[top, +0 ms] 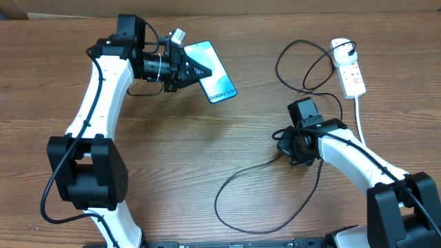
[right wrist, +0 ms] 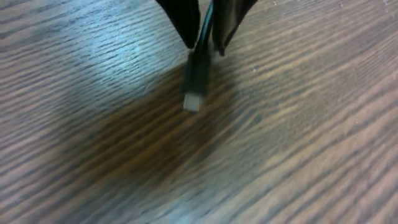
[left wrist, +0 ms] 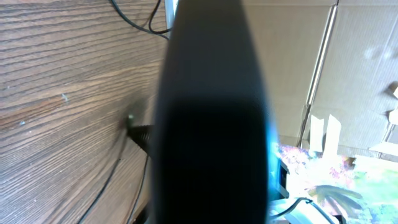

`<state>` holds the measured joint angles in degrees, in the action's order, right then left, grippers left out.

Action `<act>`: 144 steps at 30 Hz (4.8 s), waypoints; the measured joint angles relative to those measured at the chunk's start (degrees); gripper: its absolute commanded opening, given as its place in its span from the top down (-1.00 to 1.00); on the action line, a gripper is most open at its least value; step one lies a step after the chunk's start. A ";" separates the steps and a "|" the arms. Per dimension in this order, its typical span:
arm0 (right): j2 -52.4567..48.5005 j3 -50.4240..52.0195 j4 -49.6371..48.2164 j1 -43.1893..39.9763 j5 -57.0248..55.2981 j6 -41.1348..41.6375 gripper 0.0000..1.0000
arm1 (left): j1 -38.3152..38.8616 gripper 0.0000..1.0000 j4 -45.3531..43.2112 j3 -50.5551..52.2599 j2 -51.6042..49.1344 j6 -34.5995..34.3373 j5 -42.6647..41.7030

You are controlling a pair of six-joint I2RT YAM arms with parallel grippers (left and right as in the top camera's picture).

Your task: Plug charger to phone and switch on socket

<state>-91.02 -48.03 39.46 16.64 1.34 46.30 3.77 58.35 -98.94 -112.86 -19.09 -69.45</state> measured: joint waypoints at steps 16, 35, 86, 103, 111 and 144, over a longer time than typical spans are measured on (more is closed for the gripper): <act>0.00 0.55 0.07 0.00 -1.55 2.10 0.41 | 0.00 0.92 0.20 0.00 0.00 0.00 1.01; -2.91 0.59 -2.21 -1.66 2.73 2.29 0.75 | 0.00 0.92 0.59 0.00 0.00 0.00 1.18; -3.80 0.70 -2.08 -7.63 14.12 0.07 0.93 | 0.00 0.92 1.44 0.00 0.00 0.00 1.18; 19.04 -1.49 -1.97 -7.61 46.95 -24.70 0.93 | 0.00 0.92 1.40 0.00 0.00 6.01 -8.87; 24.02 -1.57 -1.75 -7.61 63.56 -30.71 0.93 | 0.50 0.92 1.44 0.00 0.00 5.75 -15.93; 24.00 -6.25 2.49 6.64 44.41 -26.77 0.93 | 4.09 0.92 14.56 0.00 0.00 13.64 -2.75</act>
<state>-67.02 -54.28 41.95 23.29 45.76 19.53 7.86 72.90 -98.94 -112.86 -5.45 -72.20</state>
